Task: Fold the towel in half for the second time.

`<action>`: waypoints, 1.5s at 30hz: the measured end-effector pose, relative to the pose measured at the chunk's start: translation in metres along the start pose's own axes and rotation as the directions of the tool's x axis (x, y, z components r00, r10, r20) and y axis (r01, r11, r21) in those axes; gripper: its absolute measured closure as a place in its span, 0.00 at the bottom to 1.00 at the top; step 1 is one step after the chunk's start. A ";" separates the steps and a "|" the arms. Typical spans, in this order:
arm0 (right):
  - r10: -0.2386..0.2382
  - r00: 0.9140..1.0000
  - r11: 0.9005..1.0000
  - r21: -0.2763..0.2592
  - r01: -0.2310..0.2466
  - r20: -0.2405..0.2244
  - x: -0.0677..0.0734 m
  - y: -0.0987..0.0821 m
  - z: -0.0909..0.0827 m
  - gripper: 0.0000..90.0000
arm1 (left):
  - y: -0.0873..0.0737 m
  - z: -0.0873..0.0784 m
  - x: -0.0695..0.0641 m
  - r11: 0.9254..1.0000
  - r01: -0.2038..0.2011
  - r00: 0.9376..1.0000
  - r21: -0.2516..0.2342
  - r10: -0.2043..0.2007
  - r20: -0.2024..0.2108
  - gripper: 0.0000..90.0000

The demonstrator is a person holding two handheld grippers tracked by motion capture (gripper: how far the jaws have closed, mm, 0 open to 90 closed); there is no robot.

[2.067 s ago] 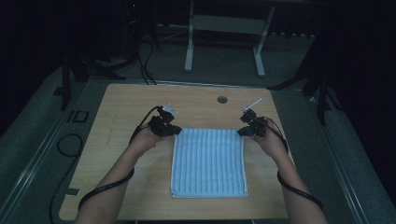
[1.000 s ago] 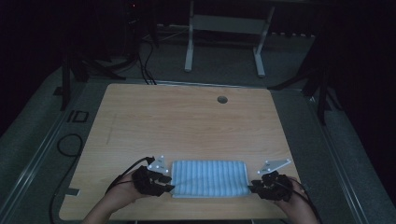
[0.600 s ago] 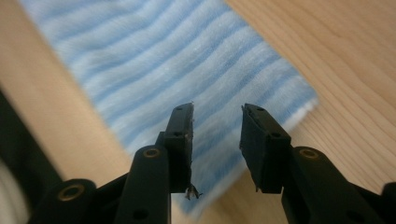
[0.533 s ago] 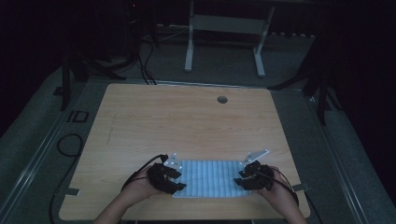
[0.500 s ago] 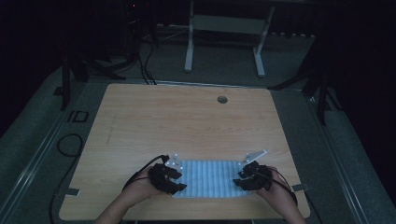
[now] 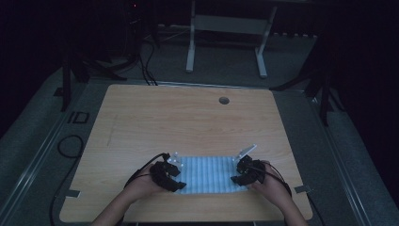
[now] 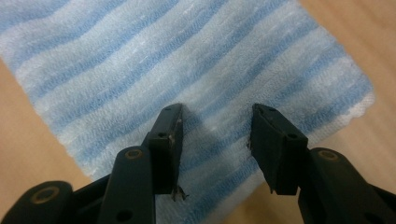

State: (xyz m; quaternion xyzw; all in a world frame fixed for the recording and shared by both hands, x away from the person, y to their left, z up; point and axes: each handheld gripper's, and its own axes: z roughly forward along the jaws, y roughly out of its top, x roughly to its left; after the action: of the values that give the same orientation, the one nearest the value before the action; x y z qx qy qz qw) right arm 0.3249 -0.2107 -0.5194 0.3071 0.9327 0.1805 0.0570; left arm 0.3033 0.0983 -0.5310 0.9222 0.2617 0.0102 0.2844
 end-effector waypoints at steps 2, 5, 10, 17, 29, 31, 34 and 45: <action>0.002 1.000 1.000 0.006 -0.002 0.002 -0.005 0.008 0.003 0.59 | 0.003 0.000 0.006 1.000 0.007 1.000 0.005 -0.007 -0.016 0.48; 0.009 1.000 1.000 0.007 -0.009 0.001 -0.014 0.020 0.008 0.59 | 0.007 0.001 0.018 1.000 0.015 0.999 0.012 -0.015 -0.029 0.48; 0.025 1.000 1.000 0.011 -0.025 -0.001 -0.028 0.039 0.015 0.59 | 0.013 0.000 0.039 0.999 0.039 0.998 0.018 -0.038 -0.042 0.48; 0.024 1.000 0.999 0.039 -0.024 0.002 -0.040 0.063 0.023 0.59 | 0.022 0.000 0.061 0.997 0.045 0.997 0.055 -0.041 -0.062 0.48; 0.058 0.998 0.996 0.062 -0.058 0.005 -0.058 0.089 0.032 0.58 | 0.033 0.001 0.091 0.995 0.084 0.994 0.058 -0.080 -0.073 0.48; 0.058 0.998 0.996 0.063 -0.058 0.007 -0.060 0.093 0.034 0.57 | 0.034 0.002 0.093 0.994 0.090 0.993 0.061 -0.085 -0.076 0.48; 0.063 0.998 0.996 0.069 -0.064 0.009 -0.063 0.098 0.036 0.56 | 0.037 0.002 0.097 0.993 0.092 0.993 0.072 -0.086 -0.084 0.48; 0.078 0.997 0.994 0.075 -0.077 -0.013 -0.064 0.103 0.038 0.43 | 0.038 0.000 0.099 0.992 0.108 0.991 0.068 -0.102 -0.087 0.48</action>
State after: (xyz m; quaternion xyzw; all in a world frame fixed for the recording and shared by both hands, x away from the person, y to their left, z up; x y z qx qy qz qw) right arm 0.4416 -0.1604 -0.5164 0.3436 0.9265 0.1503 0.0309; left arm 0.4068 0.1206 -0.5240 0.9158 0.3216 0.0243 0.2395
